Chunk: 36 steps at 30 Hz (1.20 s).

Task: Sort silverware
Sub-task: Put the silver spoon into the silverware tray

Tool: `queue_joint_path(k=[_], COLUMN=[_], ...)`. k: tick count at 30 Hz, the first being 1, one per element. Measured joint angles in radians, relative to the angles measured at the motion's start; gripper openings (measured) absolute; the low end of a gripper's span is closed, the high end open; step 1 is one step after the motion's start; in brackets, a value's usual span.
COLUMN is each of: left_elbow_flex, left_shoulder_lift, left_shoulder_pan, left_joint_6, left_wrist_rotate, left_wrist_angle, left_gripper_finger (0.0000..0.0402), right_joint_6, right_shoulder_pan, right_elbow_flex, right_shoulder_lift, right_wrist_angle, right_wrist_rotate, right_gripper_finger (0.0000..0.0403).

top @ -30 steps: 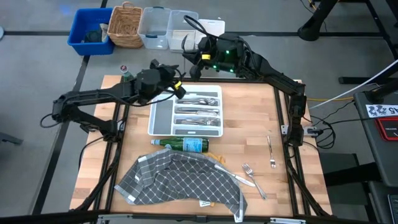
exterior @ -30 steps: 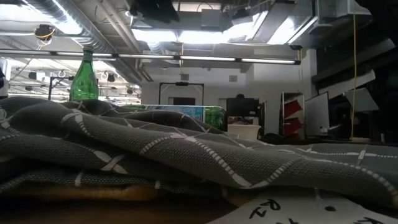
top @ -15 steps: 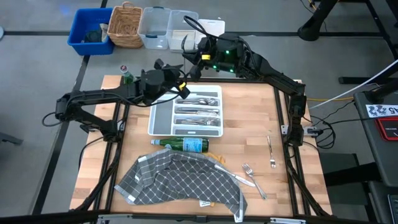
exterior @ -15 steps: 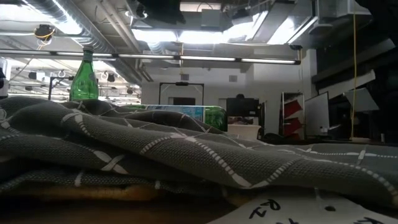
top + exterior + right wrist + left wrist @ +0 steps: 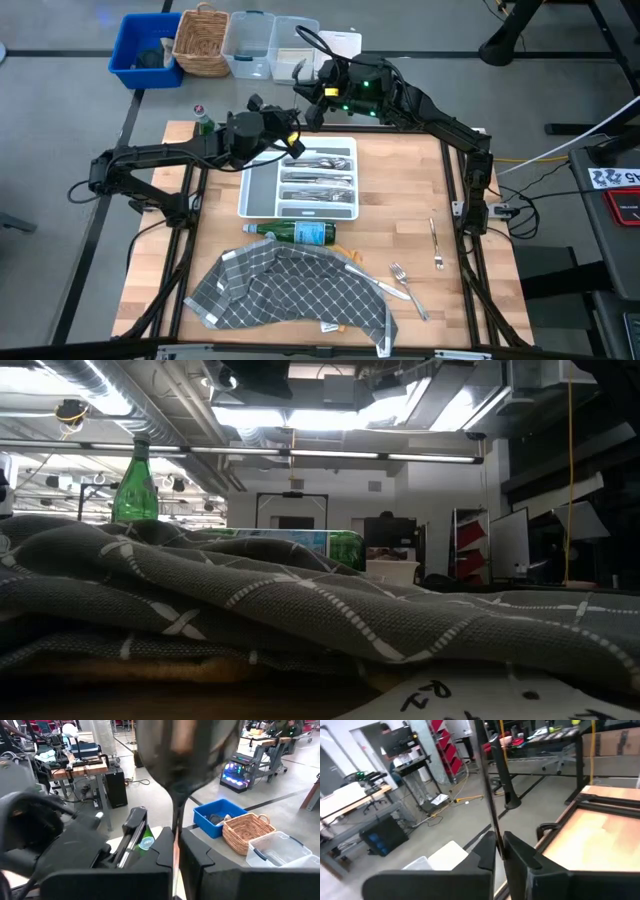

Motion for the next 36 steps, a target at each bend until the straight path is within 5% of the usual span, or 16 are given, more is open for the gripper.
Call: queue_joint_path(k=[22, 36], left_elbow_flex=[0.000, 0.000], left_shoulder_lift=[-0.002, 0.000], left_shoulder_pan=[0.001, -0.001], left_joint_6=[0.032, 0.027], left_wrist_rotate=[0.001, 0.011], left_wrist_angle=[-0.005, -0.033], left_gripper_finger=[0.0002, 0.0001], right_joint_6=[0.000, 0.002], right_shoulder_pan=[0.001, 0.000], right_elbow_flex=[0.000, 0.000], right_shoulder_lift=[0.000, 0.001], right_wrist_angle=[-0.010, -0.066], right_wrist_rotate=[0.016, 0.022], right_gripper_finger=[0.0019, 0.0160])
